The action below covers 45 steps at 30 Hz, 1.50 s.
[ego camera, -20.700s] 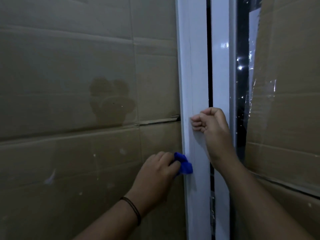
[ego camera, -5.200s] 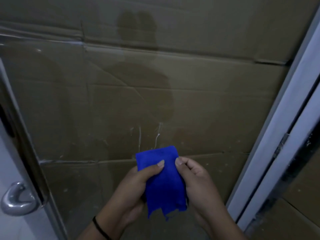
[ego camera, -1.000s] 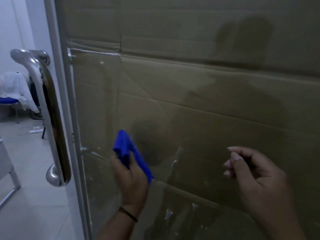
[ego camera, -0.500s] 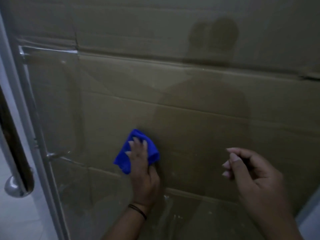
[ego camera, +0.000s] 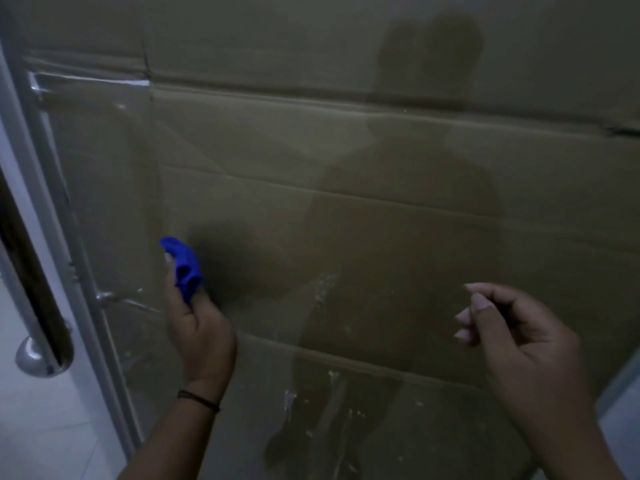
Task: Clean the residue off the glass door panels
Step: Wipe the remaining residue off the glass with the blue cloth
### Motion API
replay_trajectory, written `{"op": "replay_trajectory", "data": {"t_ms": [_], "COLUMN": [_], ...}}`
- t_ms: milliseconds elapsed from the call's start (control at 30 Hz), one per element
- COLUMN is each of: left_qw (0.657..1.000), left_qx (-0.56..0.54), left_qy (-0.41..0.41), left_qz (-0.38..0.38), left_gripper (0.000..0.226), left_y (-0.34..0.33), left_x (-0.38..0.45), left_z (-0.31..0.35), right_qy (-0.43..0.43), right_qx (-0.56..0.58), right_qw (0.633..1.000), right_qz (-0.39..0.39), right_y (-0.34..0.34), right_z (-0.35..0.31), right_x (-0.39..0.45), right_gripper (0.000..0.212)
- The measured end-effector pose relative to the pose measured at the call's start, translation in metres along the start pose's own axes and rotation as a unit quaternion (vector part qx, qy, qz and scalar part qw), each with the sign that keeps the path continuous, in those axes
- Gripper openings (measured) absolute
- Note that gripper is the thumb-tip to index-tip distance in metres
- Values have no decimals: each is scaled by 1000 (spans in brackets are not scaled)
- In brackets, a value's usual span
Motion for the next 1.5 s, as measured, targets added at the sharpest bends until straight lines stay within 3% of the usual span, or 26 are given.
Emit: {"op": "replay_trajectory", "data": {"t_ms": [67,233,467,533,600,700,767,933,1100,1233,1433,1500], "left_qw": [995,971,938,946,974,997,995,972,947,896,818,814], "left_qx": [50,38,-47,-108,-107,-18,-92,-10,-2,37,-20,-68], "left_qy": [-67,-189,-157,-93,-24,8,12,-159,-220,-302,-312,-266], "left_qz": [-51,-145,-307,-291,-200,-71,-42,-170,-233,-322,-483,-512], "left_gripper": [50,58,52,39,35,29,28,48,58,55,51,52], "left_y": [-19,-78,-124,-114,-92,-58,-47,-90,-124,-153,-177,-171], "left_x": [-5,-77,-196,-200,-180,-128,-97,-91,-137,-199,-271,-283], "left_z": [-2,9,50,62,72,71,67,59,45,51,70,76], "right_qy": [-2,-15,-22,-22,-21,-25,-23,-18,-20,-26,-42,-40], "right_qx": [-5,-17,-53,-58,-53,-44,-52,-68,-100,-118,-115,-117], "right_qw": [1000,1000,998,998,998,998,998,997,994,991,990,990], "right_qz": [5,13,20,20,23,32,38,40,50,54,67,74], "right_y": [5,16,26,28,31,38,44,55,75,84,93,96], "right_z": [1,10,16,17,16,16,14,10,19,26,33,31], "right_x": [0,-2,-2,-1,0,0,0,-1,-5,-11,-23,-25], "right_gripper": [23,23,23,22,20,20,22,25,23,23,22,23]}}
Point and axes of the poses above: each hand's wrist, its own x-axis towards the middle knuckle, its own y-axis out of the back of the hand, z = x × y, the point moved 8 cm from there along x, towards the middle knuckle, and after that the axes turned 5 degrees about y, right-handed, at the moved point
